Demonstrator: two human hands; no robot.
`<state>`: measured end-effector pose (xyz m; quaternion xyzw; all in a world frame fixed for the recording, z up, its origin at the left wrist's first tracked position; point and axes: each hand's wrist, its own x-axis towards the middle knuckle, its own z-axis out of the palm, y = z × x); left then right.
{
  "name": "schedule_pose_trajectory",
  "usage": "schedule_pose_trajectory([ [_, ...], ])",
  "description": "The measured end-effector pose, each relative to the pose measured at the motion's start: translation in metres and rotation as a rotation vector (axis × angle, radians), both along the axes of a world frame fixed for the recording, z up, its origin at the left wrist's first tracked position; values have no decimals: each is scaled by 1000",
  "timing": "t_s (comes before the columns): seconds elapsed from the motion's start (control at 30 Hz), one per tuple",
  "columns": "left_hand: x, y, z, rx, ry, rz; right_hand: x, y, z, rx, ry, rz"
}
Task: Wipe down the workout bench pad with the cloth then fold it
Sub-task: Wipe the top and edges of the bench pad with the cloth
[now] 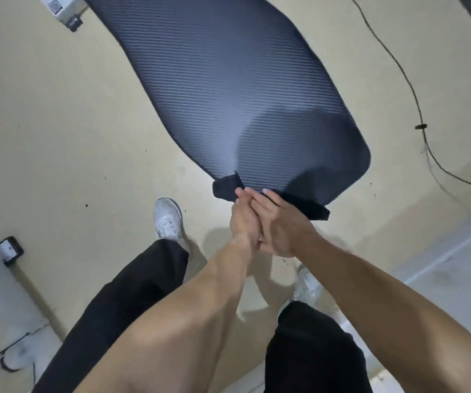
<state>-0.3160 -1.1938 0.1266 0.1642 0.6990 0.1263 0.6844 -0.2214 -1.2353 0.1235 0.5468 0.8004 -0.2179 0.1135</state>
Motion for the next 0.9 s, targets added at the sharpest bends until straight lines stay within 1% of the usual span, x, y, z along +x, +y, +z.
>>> schedule_pose_trajectory([
  [0.1, 18, -18, 12, -33, 20, 36, 15, -31, -3, 41, 25, -55],
  [0.17, 30, -34, 15, -47, 35, 24, 24, -50, -5, 113, 78, -120],
  [0.23, 41, -51, 19, -64, 9, 7, 31, -70, -13, 177, 39, -108],
  [0.3, 54, -67, 24, -95, 14, -37, 36, -89, -21, 190, -15, -186],
  [0.33, 60, -72, 23, -100, 37, -97, 36, -97, -25, 199, -25, -275],
  [0.37, 68, -76, 23, -100, 51, -200, 35, -106, -25, 183, -6, -409],
  [0.4, 75, -76, 24, -88, 98, -321, 31, -109, -23, 150, 66, -590],
  [0.43, 82, -73, 25, -65, 168, -445, 26, -113, -20, 134, 119, -746],
  [0.5, 94, -60, 31, 20, 328, -706, 13, -111, -21, 177, 193, -936],
  [0.53, 98, -52, 33, 70, 397, -861, 8, -103, -15, 231, 79, -1004],
  [0.57, 100, -44, 37, 129, 456, -1040, 0, -96, -6, 217, 221, -1251],
  [0.6, 102, -36, 40, 214, 520, -1217, -5, -86, 0, 188, 463, -1523],
  [0.63, 104, -29, 41, 320, 587, -1390, -7, -77, 6, 194, 537, -1691],
  [0.67, 106, -22, 44, 466, 652, -1558, -7, -74, 11, 240, 552, -1686],
  [0.7, 107, -13, 48, 659, 708, -1722, -10, -69, 11, 235, 623, -1723],
  [0.73, 107, -4, 50, 885, 733, -1848, -11, -64, 6, 226, 632, -1762],
  [0.77, 109, 6, 50, 1089, 700, -1939, -10, -57, 5, 196, 671, -1828],
  [0.8, 112, 16, 48, 1244, 605, -2008, -11, -50, 3, 187, 735, -1914],
  [0.83, 117, 26, 44, 1333, 503, -2062, -12, -43, 0, 197, 790, -1988],
  [0.9, 124, 42, 32, 1455, 362, -2166, -13, -29, -4, 305, 798, -2088],
])
